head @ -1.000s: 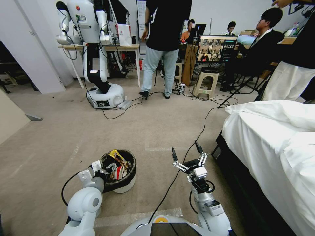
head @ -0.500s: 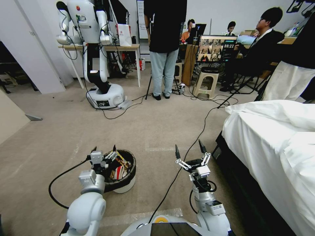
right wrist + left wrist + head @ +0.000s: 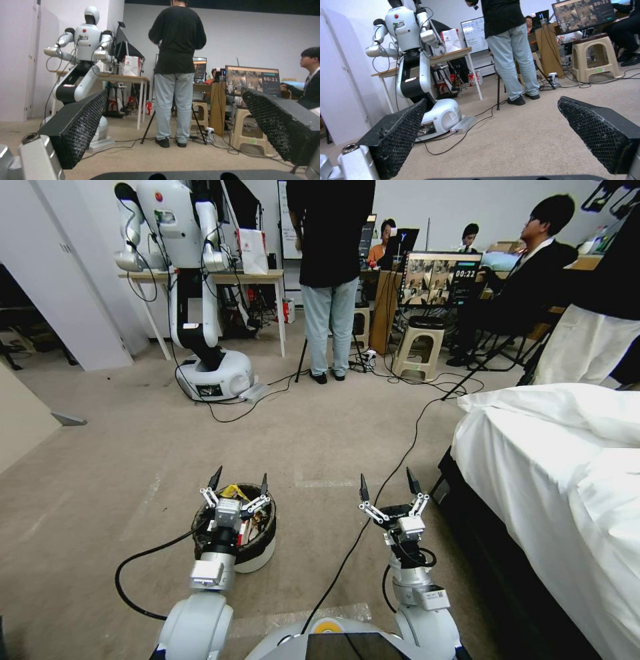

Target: Pick up the trash bin, then pick up the garbage from the floor and place it into the trash bin.

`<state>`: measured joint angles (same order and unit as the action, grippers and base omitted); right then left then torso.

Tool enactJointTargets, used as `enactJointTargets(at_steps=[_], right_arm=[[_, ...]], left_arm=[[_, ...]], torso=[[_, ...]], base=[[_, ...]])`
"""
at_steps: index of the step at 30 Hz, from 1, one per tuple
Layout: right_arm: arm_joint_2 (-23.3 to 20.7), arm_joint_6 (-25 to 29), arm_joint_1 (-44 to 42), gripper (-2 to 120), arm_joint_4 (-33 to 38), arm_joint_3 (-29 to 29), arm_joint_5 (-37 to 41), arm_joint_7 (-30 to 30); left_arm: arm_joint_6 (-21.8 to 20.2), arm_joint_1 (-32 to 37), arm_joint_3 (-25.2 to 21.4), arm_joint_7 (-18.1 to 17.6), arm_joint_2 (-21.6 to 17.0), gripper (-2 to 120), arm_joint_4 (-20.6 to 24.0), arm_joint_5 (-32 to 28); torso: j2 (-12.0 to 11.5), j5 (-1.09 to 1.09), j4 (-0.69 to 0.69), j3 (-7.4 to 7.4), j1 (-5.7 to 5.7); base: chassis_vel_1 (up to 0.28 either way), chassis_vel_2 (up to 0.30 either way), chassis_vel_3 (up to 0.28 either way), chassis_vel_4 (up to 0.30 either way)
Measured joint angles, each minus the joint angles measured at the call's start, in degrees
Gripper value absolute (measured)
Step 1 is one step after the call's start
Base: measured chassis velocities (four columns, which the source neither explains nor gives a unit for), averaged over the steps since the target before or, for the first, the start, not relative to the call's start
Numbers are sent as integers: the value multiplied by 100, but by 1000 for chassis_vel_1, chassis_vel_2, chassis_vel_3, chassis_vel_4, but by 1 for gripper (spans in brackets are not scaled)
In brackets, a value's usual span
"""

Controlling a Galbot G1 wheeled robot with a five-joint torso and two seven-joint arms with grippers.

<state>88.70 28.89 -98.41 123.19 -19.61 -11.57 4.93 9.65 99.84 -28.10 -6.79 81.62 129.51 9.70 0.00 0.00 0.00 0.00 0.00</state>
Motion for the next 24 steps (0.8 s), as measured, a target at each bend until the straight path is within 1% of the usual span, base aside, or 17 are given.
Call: enactJointTargets(at_steps=[2,3,5,6,7,24], right_arm=[[33,-14,34,100,-71,-14,-28,24],[33,-14,34,100,-71,-14,-28,24],[47,-26,43,100,-114,-36,-53,36],[47,-26,43,100,-114,-36,-53,36],[49,-40,40,100,-121,-39,-56,46],[47,-49,35,100,-122,-43,-61,50]], left_arm=[[140,100,23,-150,59,100,-113,79],[140,100,23,-150,59,100,-113,79],[222,220,51,-310,91,100,-201,117],[222,220,51,-310,91,100,-201,117],[253,262,59,-385,94,100,-230,130],[253,268,62,-420,92,100,-240,125]], torso=[[0,0,0,0,0],[0,0,0,0,0],[0,0,1,0,0],[0,0,1,0,0],[0,0,1,0,0],[0,0,0,0,0]], base=[[0,0,0,0],[0,0,0,0],[0,0,0,0],[0,0,0,0],[0,0,0,0],[0,0,0,0]])
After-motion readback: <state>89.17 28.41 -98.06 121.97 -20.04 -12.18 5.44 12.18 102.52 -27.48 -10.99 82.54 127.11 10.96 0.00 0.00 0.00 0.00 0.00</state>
